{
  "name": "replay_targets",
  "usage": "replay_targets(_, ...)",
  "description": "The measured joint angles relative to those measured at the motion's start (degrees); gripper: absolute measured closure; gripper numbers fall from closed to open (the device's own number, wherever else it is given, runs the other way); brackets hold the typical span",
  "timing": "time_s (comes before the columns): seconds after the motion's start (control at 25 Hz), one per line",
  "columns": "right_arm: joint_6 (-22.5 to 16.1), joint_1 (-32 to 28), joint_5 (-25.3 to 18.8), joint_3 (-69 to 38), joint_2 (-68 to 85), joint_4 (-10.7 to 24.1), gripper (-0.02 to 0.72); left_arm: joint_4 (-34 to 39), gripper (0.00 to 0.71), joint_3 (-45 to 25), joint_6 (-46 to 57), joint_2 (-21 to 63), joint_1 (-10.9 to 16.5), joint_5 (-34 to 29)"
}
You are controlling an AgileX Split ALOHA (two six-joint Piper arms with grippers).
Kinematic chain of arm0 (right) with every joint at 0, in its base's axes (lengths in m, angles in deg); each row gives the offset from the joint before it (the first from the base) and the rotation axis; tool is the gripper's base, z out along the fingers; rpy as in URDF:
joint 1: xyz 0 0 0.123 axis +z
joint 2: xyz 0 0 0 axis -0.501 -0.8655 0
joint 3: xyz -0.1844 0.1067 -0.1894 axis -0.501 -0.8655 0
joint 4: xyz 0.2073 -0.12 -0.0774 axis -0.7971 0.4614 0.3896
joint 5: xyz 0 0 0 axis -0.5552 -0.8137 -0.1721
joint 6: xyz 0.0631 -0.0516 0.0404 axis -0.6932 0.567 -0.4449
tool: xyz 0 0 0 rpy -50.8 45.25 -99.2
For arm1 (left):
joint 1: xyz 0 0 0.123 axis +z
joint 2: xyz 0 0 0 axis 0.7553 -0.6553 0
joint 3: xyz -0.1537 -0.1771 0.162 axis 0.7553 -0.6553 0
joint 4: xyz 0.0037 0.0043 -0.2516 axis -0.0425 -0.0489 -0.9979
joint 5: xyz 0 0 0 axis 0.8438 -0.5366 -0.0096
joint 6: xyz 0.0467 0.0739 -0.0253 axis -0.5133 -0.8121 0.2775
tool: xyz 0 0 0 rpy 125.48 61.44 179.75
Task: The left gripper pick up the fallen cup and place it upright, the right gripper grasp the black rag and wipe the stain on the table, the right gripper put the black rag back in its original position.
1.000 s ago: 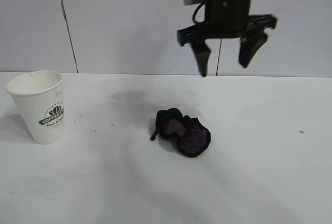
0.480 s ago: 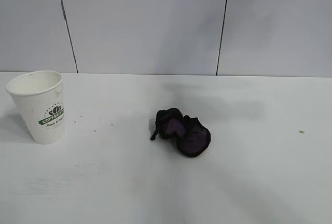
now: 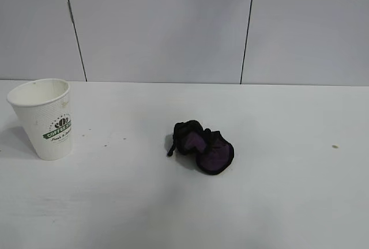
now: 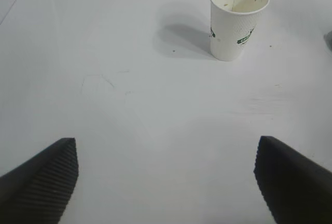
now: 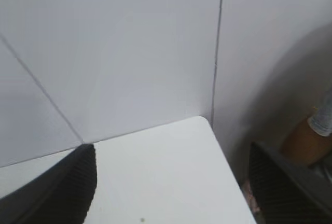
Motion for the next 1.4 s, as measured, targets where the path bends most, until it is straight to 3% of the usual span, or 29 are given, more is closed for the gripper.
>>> replay_targets(0.16, 3.0, 0.0, -0.1, -14.9, 15.9, -8.4, 0.146, 0.0, 0.046, 0.0, 0.0, 0.0, 0.0, 0.0)
replay_targets(0.28, 4.4, 0.0, -0.1, -27.1, 26.1, -11.5, 0.146, 0.0, 0.046, 0.0, 0.0, 0.0, 0.0, 0.0)
replay_targets(0.48, 5.2, 0.0, 0.7, -43.8, 38.8, -10.6, 0.146, 0.0, 0.046, 0.0, 0.0, 0.0, 0.0, 0.0)
replay_targets(0.72, 5.2, 0.0, 5.0, -56.2, 41.9, -9.0, 0.146, 0.0, 0.046, 0.0, 0.0, 0.0, 0.0, 0.0)
replay_targets(0.88, 5.2, 0.4, 8.1, -61.0, 41.9, -8.4, 0.146, 0.0, 0.046, 0.0, 0.0, 0.0, 0.0, 0.0)
replay_targets(1.4, 5.2, 2.9, 10.1, -67.5, 41.9, -8.4, 0.146, 0.0, 0.046, 0.0, 0.0, 0.0, 0.0, 0.0)
